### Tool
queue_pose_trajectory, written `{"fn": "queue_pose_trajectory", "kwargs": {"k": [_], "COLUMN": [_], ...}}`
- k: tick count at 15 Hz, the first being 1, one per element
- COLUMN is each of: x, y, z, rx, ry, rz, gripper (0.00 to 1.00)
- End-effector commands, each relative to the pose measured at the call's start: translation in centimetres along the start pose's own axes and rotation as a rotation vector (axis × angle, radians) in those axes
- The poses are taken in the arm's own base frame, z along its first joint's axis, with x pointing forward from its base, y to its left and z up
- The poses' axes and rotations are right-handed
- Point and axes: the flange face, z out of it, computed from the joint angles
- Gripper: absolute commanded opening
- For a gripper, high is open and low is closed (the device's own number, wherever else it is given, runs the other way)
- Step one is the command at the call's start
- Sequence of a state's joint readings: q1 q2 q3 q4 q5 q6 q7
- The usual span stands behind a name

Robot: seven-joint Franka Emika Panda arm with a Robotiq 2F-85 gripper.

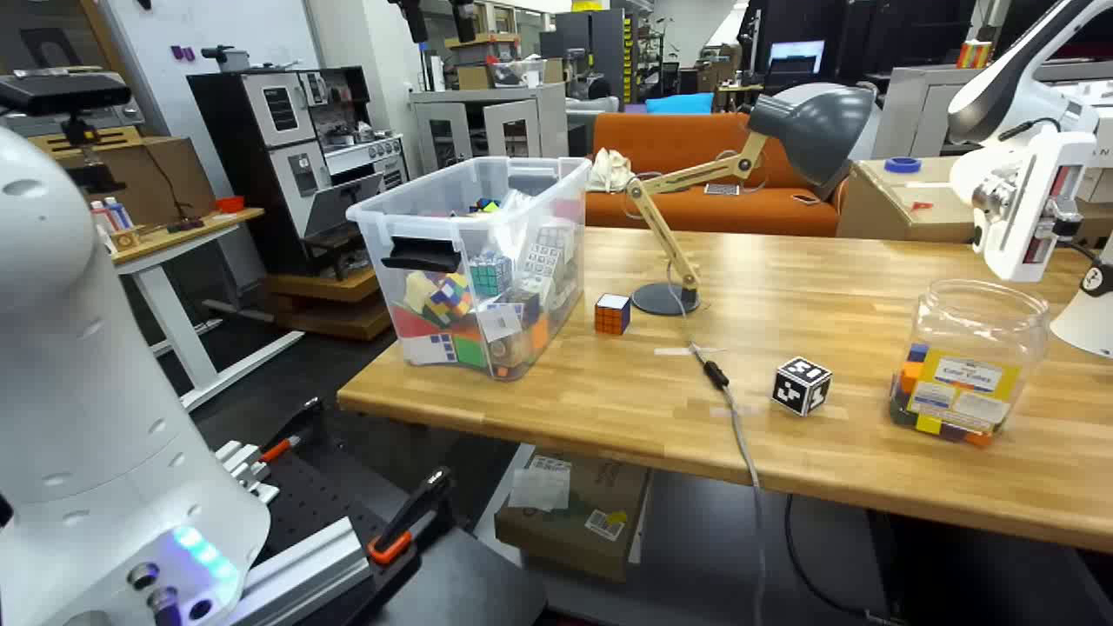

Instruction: Pick a cube from the jar and place it on the table then turn off the lamp

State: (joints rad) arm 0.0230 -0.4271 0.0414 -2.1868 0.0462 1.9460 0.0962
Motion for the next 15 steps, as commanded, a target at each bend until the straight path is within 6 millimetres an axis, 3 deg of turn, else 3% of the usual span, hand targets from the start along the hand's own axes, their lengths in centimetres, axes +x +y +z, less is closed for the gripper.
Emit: {"fn": "queue_pose_trajectory", "kwargs": {"k": [1,7,12,15], "x": [0.0,0.2,2.4,4.3], "y": [0.0,0.1,0.0,-1.2], "z": [-0.1,0.1,2.1,3.7], "rx": [0.000,-0.006,-0.081,-0.086], "ry": [-0.001,-0.001,-0.026,-0.044], "rz": [0.000,-0.003,-0.104,-0.188], "gripper": [1.00,1.00,1.00,1.00]}}
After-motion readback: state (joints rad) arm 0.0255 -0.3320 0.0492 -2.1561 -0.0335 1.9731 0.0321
